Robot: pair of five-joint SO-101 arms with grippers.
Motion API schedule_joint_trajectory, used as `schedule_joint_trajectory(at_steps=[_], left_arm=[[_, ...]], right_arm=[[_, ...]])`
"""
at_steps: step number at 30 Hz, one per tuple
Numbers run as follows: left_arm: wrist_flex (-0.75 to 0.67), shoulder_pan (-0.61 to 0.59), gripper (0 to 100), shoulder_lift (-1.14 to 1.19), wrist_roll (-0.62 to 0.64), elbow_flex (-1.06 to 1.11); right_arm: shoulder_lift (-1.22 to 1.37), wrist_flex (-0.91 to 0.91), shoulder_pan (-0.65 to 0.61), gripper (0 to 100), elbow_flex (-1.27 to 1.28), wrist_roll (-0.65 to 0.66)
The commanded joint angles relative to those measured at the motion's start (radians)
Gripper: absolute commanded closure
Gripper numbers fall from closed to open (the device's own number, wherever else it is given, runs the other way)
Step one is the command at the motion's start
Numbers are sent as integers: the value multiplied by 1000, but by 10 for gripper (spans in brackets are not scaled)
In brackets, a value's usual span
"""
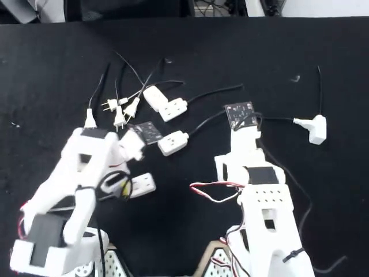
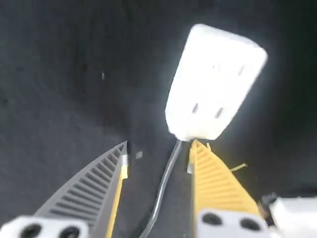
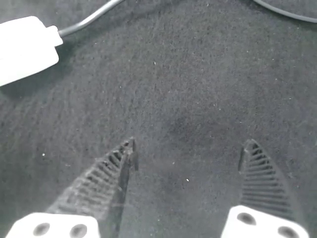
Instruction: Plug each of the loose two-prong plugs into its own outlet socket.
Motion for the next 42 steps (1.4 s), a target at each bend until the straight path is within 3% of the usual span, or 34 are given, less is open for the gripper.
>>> schedule_joint_trajectory(at_steps=[1, 7, 12, 19, 24, 28, 33, 37, 42], left_arm=[[-80, 76, 802, 60, 63, -71], [-95, 110, 802, 68, 97, -114], [-92, 35, 802, 68, 98, -171], [239, -21, 802, -74, 98, -286], [281, -160, 802, -230, 100, -200], [137, -384, 802, -313, 192, -47], [-94, -648, 802, -345, 350, 166], [-275, -757, 802, -345, 399, 308], [-396, -796, 802, -353, 512, 438]], right_arm=[[-28, -9, 23, 684, -4, -3], [-28, -9, 23, 684, -4, -3], [-28, -9, 21, 684, -4, -3], [-27, -9, 20, 683, -4, -3], [-30, -8, 18, 683, -8, -3], [-24, 115, 20, 684, -133, 6], [-10, 382, -3, 684, -522, 195], [127, 485, -160, 684, -779, 189], [420, 381, -353, 684, -894, 74]])
